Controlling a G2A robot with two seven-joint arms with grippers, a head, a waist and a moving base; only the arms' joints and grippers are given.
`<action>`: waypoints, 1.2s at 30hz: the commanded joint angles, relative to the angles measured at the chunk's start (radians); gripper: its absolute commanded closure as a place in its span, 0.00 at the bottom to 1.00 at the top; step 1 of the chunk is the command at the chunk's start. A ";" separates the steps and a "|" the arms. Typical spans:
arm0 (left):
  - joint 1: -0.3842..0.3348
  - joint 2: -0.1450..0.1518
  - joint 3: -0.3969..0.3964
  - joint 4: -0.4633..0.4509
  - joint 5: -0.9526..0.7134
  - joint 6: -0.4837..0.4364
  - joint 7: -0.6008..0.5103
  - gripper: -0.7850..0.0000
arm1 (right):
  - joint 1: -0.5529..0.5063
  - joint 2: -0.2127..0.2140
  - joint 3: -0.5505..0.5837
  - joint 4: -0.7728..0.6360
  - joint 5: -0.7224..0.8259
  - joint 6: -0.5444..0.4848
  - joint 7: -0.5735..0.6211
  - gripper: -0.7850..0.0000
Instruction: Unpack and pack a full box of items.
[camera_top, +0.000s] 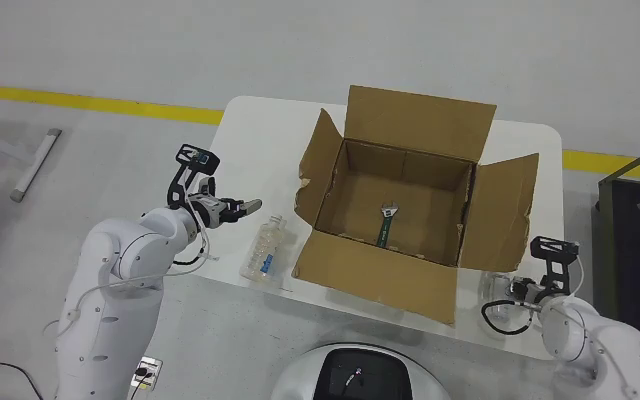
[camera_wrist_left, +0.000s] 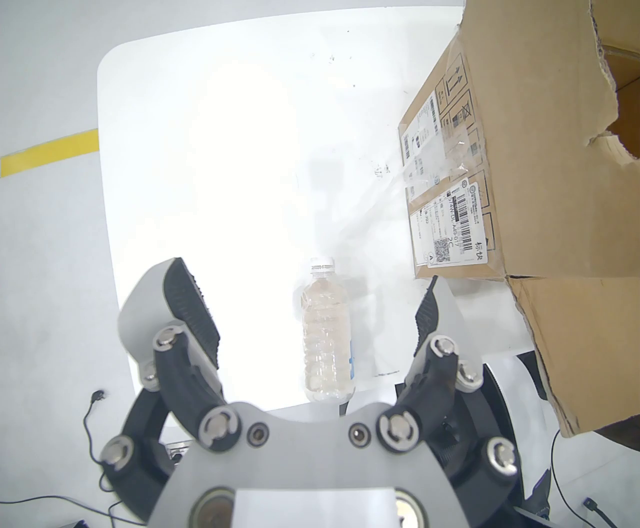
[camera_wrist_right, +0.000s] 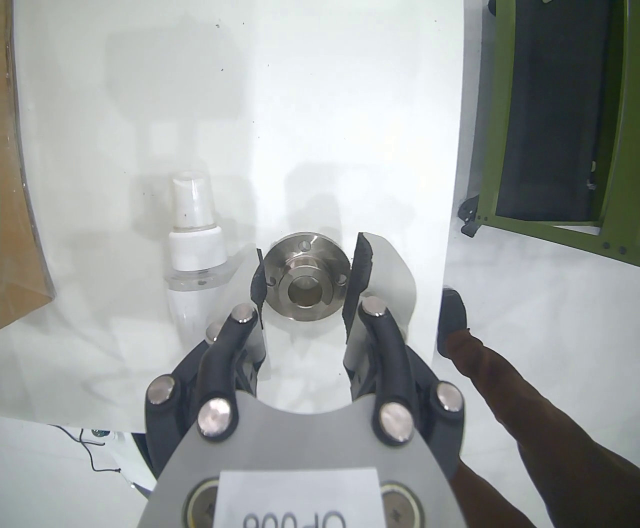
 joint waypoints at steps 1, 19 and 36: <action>0.000 0.000 0.000 0.000 0.000 0.000 0.000 0.00 | 0.006 0.000 0.027 -0.050 0.032 0.017 -0.007 0.60; 0.000 0.000 0.000 0.000 0.000 0.000 0.000 0.00 | 0.350 0.030 -0.098 -0.310 0.376 -0.083 -0.122 1.00; 0.000 0.000 0.000 0.000 0.000 0.000 0.000 0.00 | 0.554 -0.027 -0.810 0.220 -0.112 0.219 -0.054 1.00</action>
